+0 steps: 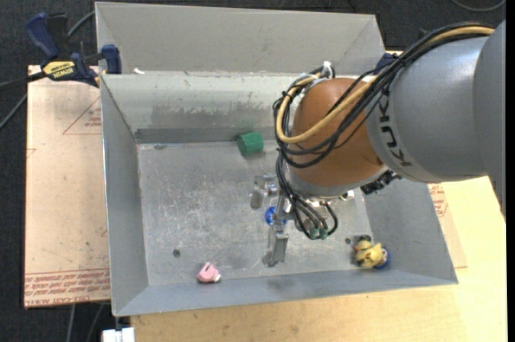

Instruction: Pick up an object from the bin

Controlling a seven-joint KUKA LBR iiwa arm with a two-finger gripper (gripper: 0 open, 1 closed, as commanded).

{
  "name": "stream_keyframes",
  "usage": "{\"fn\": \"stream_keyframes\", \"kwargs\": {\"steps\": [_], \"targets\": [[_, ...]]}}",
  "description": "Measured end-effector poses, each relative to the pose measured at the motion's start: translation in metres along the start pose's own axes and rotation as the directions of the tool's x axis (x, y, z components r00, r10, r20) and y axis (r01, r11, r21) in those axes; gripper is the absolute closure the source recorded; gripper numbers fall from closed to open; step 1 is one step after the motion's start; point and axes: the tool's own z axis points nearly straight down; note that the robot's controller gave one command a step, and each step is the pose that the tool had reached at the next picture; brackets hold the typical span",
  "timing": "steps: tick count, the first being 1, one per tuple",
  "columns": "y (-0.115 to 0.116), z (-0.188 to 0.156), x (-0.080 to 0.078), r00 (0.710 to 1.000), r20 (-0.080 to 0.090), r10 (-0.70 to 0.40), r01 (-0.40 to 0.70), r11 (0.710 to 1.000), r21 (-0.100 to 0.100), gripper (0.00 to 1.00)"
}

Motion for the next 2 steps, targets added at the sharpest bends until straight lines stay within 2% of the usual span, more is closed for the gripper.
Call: {"fn": "stream_keyframes", "kwargs": {"steps": [1,2], "targets": [[-0.001,-0.004,-0.002,1.0,0.007,0.004,-0.004,1.0,-0.001,0.0],[-0.064,0.075,-0.046,0.964,0.0,-0.264,0.264,0.964,0.001,0.0]]}}
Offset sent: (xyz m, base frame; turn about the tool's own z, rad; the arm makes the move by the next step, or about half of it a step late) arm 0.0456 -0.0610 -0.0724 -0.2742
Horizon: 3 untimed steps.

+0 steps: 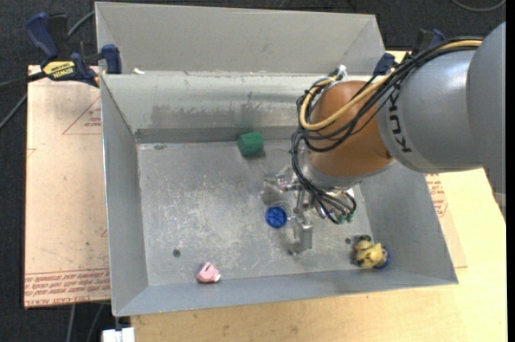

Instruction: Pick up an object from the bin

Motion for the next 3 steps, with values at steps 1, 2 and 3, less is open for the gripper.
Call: {"fn": "stream_keyframes", "kwargs": {"steps": [1,2,3], "targets": [[-0.009,-0.043,-0.019,0.987,0.011,-0.159,0.159,0.987,0.001,0.0],[-0.078,-0.032,-0.014,0.963,0.002,-0.271,0.271,0.963,0.002,0.0],[-0.074,-0.003,-0.051,0.965,0.015,-0.261,0.261,0.965,0.002,0.0]]}}
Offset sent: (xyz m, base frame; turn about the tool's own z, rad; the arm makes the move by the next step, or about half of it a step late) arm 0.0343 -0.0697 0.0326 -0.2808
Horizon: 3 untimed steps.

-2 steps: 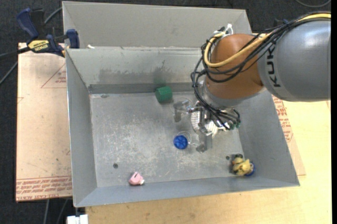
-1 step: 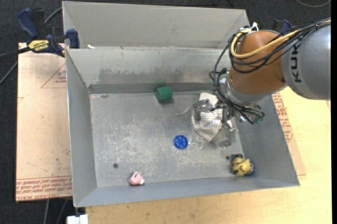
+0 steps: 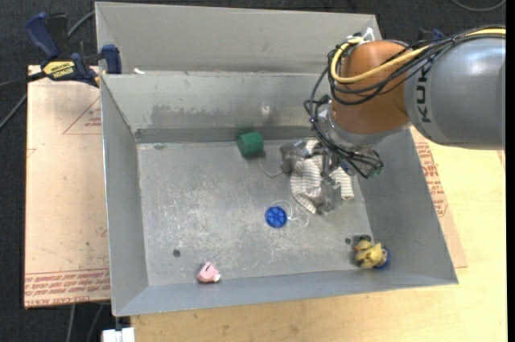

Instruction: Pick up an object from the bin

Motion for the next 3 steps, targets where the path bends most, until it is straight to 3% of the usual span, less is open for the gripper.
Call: {"fn": "stream_keyframes", "kwargs": {"steps": [1,3], "targets": [[-0.0093,-0.0005,0.0046,0.94,-0.008,-0.34,0.34,0.94,-0.003,1.0],[-0.0092,-0.0007,0.0046,0.941,-0.008,-0.339,0.339,0.941,-0.004,1.0]]}}
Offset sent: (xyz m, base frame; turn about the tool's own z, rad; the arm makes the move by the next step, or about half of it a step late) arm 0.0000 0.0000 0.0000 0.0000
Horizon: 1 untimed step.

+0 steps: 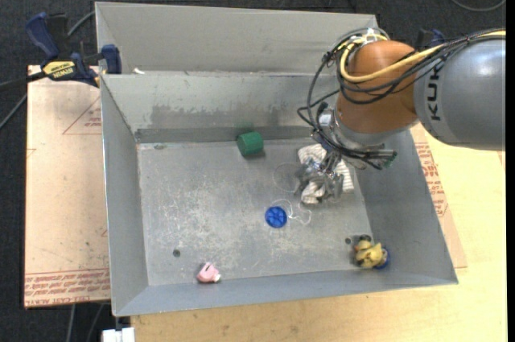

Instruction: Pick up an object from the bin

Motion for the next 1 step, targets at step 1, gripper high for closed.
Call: {"fn": "stream_keyframes", "kwargs": {"steps": [1], "targets": [[0.0014,-0.0045,0.0005,1.0,-0.002,0.001,-0.001,1.0,-0.004,1.0]]}}
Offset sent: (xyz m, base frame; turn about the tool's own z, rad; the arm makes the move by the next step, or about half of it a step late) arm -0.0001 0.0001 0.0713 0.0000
